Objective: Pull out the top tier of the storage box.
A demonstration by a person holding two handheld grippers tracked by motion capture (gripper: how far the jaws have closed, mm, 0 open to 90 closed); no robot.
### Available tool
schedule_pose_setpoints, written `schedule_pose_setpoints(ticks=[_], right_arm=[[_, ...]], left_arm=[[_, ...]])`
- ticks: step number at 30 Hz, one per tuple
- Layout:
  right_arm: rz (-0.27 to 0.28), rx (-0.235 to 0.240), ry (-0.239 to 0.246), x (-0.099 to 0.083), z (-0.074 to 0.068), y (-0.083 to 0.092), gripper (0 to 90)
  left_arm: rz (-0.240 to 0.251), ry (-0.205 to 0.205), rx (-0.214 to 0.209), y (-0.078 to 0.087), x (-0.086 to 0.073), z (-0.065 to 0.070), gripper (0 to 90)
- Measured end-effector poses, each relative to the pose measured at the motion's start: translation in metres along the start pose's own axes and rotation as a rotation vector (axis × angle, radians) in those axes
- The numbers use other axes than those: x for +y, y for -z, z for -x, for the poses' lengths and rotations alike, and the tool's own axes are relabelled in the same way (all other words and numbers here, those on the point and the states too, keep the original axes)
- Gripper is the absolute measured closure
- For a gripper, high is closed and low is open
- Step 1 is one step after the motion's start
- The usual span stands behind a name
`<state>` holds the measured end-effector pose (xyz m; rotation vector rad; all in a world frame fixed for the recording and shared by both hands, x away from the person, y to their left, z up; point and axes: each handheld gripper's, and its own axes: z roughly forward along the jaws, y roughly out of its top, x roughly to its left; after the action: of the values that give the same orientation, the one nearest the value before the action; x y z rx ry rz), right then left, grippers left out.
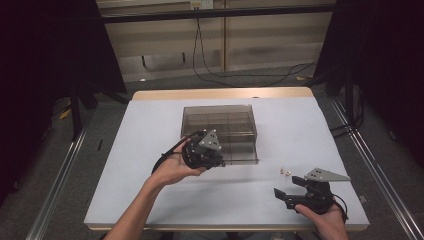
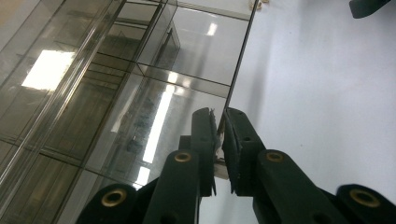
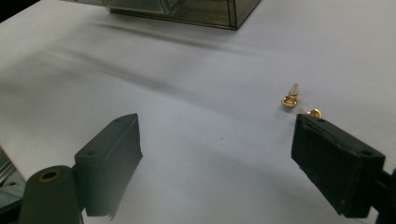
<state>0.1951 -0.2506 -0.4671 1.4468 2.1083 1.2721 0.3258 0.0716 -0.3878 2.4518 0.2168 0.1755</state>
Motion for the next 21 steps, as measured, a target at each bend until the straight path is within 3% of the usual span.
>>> schedule_pose_setpoints(ticks=[17,20,21], right_arm=[[0.0,-0.004,-0.009,0.0005,0.0014,-0.0014,15.2],[0.004,-0.006,-0.011,0.0006,0.0023,-0.0008,15.2],[0.006,-0.006,-0.012,0.0005,0.0022,-0.0004,15.1]], left_arm=[[0.049,0.043,-0.007,-0.0006,-0.0024,-0.0017,82.2],[0.075,0.056,-0.012,0.0009,-0.0038,-0.001,78.8],[0.09,0.069,-0.017,0.0003,-0.0056,-0.0008,73.8]])
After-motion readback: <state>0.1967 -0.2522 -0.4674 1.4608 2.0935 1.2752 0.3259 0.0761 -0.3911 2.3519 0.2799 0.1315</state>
